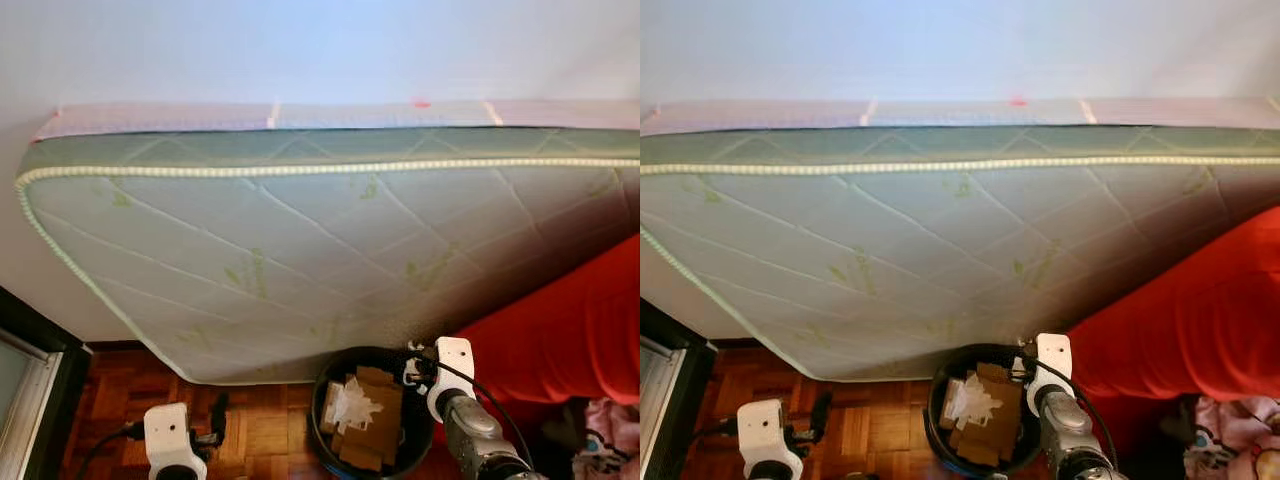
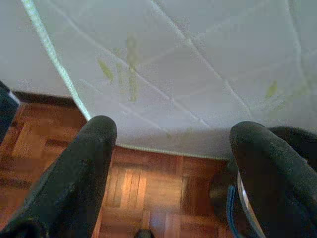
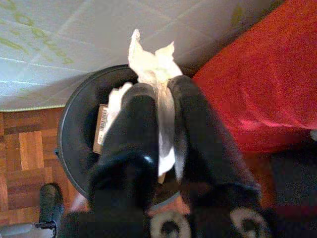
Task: Clean up the room
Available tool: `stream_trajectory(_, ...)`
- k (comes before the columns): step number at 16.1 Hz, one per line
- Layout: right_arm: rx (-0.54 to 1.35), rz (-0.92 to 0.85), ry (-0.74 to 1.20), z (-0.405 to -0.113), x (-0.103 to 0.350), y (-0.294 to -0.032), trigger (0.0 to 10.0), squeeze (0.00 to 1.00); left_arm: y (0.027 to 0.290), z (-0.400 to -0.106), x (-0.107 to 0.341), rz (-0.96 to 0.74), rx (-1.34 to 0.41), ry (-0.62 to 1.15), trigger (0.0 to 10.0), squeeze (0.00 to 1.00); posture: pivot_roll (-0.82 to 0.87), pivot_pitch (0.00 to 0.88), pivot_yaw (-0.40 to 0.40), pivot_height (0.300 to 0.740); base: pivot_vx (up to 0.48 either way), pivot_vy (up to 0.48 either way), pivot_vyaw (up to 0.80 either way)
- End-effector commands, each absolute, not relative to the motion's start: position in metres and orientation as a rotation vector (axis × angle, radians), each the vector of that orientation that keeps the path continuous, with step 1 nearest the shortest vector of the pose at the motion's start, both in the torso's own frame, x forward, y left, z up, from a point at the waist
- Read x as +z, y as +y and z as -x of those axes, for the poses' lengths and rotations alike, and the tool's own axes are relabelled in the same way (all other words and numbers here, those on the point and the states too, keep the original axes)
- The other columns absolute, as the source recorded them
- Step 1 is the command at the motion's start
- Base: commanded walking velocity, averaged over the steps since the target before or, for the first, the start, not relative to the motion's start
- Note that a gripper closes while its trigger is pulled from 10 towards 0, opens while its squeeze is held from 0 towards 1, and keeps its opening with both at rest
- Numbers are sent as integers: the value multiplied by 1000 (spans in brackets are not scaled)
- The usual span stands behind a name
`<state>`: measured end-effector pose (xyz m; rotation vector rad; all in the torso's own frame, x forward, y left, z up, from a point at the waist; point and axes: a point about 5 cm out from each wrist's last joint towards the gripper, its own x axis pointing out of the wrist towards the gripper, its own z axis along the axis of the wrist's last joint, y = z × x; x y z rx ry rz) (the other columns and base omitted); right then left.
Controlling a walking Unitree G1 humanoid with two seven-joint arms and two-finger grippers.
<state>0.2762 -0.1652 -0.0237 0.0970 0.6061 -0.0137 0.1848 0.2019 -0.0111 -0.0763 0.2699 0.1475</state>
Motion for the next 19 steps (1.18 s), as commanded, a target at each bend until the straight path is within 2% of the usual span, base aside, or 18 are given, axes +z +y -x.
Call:
stream_trajectory(1,-24,-101,628,-273,-27,-170,10000,1000,200,-180,-15,79,149,302,10000,0,216,231,-81,740,0,0,0)
stream_trajectory(6,30,-133,651,-271,-28,-167,10000,1000,201,-184,-16,81,155,318,10000,0,204,215,-87,740,0,0,0)
stream_trajectory(12,122,-140,689,-267,-33,-152,10000,1000,202,-187,-22,82,157,346,10000,0,194,192,-88,740,0,0,0)
stream_trajectory(13,99,-155,684,-269,-32,-154,10000,0,202,-188,-28,85,160,373,10000,0,185,158,-93,740,0,0,0)
stream_trajectory(16,66,-182,671,-268,-32,-158,10000,0,209,-188,-44,88,179,465,10000,0,160,94,-88,740,0,0,0)
stream_trajectory(19,-1,-194,684,-255,-40,-173,10000,0,215,-184,-57,98,202,565,10000,0,112,23,-66,740,0,0,0)
